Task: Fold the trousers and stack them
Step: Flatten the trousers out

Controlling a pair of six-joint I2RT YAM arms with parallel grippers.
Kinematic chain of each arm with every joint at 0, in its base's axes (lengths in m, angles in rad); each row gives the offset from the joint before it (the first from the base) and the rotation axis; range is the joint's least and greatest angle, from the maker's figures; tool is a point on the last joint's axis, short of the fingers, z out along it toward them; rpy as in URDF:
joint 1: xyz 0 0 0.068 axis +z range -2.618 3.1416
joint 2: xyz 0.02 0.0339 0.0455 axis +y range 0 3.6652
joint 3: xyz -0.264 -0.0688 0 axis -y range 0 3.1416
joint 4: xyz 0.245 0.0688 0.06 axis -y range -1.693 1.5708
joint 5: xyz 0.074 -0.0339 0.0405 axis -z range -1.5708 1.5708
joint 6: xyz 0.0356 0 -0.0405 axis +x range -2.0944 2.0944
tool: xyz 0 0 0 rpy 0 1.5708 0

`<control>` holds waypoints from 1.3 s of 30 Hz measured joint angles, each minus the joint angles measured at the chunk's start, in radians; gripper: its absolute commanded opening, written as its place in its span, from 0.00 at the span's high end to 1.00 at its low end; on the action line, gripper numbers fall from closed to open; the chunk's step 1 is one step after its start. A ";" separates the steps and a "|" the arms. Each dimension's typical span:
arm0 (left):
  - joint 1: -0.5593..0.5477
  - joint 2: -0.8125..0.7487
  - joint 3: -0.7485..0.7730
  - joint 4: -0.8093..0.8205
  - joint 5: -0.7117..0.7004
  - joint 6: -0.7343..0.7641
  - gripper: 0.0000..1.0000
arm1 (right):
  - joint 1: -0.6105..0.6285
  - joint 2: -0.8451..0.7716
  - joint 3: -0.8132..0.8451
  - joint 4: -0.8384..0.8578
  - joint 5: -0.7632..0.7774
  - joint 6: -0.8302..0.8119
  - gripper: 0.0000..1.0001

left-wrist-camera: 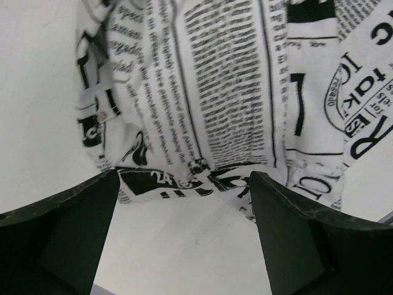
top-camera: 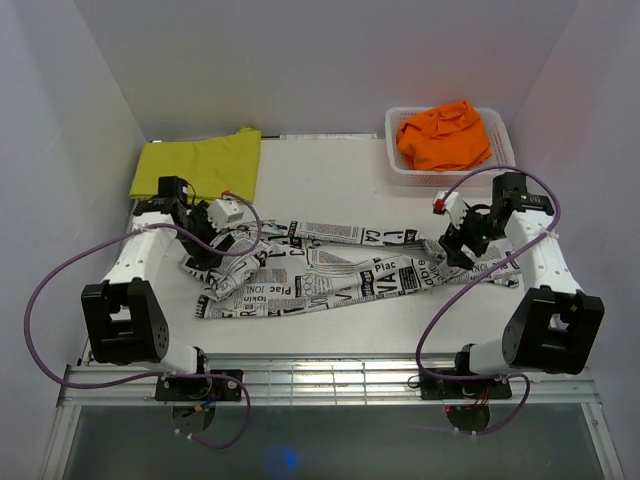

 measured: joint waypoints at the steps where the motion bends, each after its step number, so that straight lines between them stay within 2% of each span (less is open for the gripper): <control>1: 0.022 0.002 0.013 -0.001 0.002 0.002 0.02 | 0.004 0.015 0.002 0.006 0.000 0.019 0.20; 6: 0.137 0.055 0.190 0.002 0.072 -0.024 0.03 | 0.011 0.089 0.035 0.072 0.011 0.136 0.28; 8: 0.177 0.089 0.250 0.007 0.103 -0.046 0.07 | 0.021 0.131 0.069 0.108 0.026 0.172 0.28; 11: 0.212 0.148 0.269 0.016 0.123 -0.081 0.11 | 0.043 0.176 0.083 0.164 0.051 0.208 0.22; 19: 0.293 0.343 0.248 0.033 0.132 -0.153 0.37 | 0.155 0.255 0.082 0.267 0.105 0.254 0.15; 24: 0.344 0.393 0.174 0.035 0.142 -0.156 0.47 | 0.224 0.329 0.082 0.295 0.129 0.261 0.14; 25: 0.343 0.394 0.158 0.037 0.147 -0.154 0.50 | 0.229 0.340 0.082 0.299 0.135 0.262 0.14; 27: 0.341 0.404 0.137 0.037 0.157 -0.154 0.67 | 0.233 0.367 0.082 0.315 0.155 0.265 0.15; 28: 0.341 0.411 0.130 0.042 0.159 -0.156 0.76 | 0.233 0.377 0.082 0.324 0.164 0.267 0.19; 29: 0.341 0.418 0.128 0.041 0.162 -0.158 0.98 | 0.233 0.387 0.082 0.336 0.178 0.268 0.25; 30: 0.341 0.422 0.129 0.044 0.164 -0.164 1.00 | 0.233 0.394 0.082 0.345 0.187 0.268 0.41; 33: 0.344 0.425 0.140 0.048 0.163 -0.171 1.00 | 0.232 0.412 0.083 0.366 0.217 0.277 0.54; 35: 0.350 0.431 0.165 0.047 0.154 -0.172 1.00 | 0.232 0.412 0.084 0.367 0.232 0.286 0.56; 38: 0.369 0.433 0.227 0.047 0.135 -0.150 1.00 | 0.232 0.397 0.083 0.365 0.254 0.286 0.69; 39: 0.378 0.429 0.243 0.050 0.131 -0.138 1.00 | 0.232 0.386 0.081 0.364 0.260 0.286 0.79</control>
